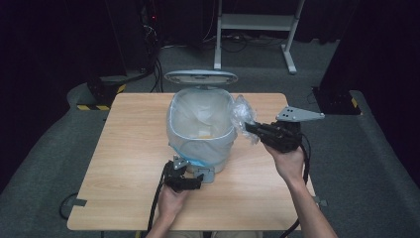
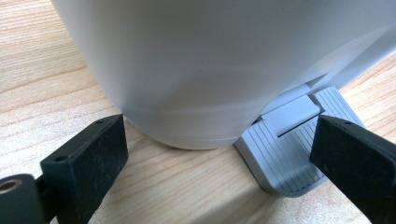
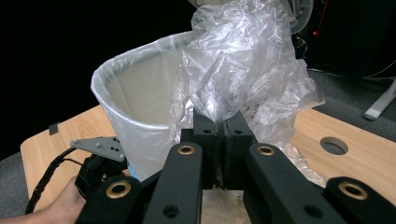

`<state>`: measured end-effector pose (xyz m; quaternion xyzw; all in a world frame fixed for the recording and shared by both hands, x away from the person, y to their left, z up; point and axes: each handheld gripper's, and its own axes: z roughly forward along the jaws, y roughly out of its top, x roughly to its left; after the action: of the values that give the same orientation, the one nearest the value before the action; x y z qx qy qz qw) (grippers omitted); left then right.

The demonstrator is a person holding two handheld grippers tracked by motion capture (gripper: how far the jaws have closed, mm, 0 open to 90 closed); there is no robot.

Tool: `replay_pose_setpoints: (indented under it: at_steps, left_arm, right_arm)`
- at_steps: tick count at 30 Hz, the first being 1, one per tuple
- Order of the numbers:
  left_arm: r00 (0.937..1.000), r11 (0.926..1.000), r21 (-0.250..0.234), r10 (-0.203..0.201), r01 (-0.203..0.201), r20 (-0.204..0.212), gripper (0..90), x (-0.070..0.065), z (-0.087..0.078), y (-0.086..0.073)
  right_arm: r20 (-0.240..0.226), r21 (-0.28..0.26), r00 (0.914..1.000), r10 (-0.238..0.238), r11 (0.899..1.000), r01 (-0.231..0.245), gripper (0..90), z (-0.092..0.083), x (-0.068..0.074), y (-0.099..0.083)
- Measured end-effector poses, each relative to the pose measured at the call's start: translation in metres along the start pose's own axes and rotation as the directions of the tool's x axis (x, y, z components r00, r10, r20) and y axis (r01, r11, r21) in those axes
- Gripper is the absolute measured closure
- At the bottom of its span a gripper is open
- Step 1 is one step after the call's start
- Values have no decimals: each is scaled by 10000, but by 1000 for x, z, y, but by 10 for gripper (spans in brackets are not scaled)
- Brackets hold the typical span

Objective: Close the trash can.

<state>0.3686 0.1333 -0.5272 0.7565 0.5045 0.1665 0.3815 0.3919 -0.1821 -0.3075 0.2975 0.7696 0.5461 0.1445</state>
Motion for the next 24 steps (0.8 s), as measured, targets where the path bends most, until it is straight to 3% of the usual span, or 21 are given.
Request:
replay_pose_setpoints:
  at_steps: [24]
  left_arm:
    - [10000,10000,-1,0,0,-2,43,0,0,0]
  right_arm:
    - [-500,101,9987,-104,9999,109,867,16,7,18]
